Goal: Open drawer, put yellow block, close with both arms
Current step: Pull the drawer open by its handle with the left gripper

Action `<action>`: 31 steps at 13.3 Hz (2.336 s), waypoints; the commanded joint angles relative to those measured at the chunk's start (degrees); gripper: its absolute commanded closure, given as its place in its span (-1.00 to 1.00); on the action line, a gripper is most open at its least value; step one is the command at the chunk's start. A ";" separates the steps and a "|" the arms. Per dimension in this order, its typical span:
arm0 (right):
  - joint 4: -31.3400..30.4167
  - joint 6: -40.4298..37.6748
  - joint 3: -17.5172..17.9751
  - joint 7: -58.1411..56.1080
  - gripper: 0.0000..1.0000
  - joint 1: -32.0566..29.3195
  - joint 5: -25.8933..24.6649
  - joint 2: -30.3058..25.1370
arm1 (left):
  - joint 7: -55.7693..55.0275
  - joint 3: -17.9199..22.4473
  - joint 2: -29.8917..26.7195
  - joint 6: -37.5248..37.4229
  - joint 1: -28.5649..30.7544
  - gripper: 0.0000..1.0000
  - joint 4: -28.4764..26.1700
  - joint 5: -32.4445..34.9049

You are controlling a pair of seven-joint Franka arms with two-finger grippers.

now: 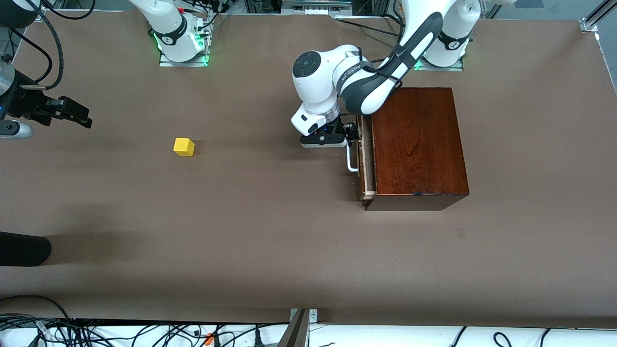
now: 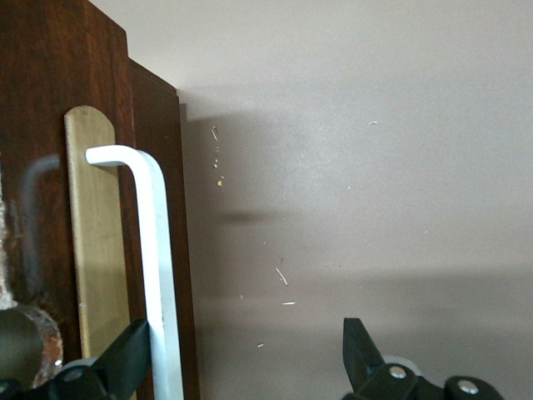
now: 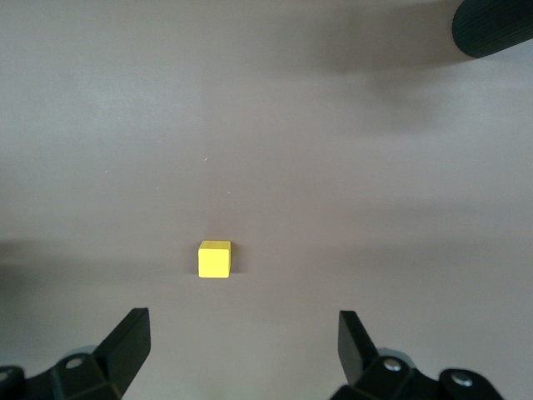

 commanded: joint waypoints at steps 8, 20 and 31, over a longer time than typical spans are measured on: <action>0.26 -0.73 0.23 0.58 -1.00 -0.03 0.00 -0.08 | -0.58 -0.33 3.46 0.56 -1.13 -1.00 6.13 -1.68; 0.26 -0.82 0.32 0.58 -1.00 -0.03 0.00 -0.08 | -0.67 -0.33 4.61 2.40 -2.00 -1.00 8.16 -3.10; 0.17 -0.82 0.32 0.58 -1.00 -0.03 0.00 -0.08 | -0.41 -0.42 3.47 1.53 -3.15 -1.00 8.25 -2.66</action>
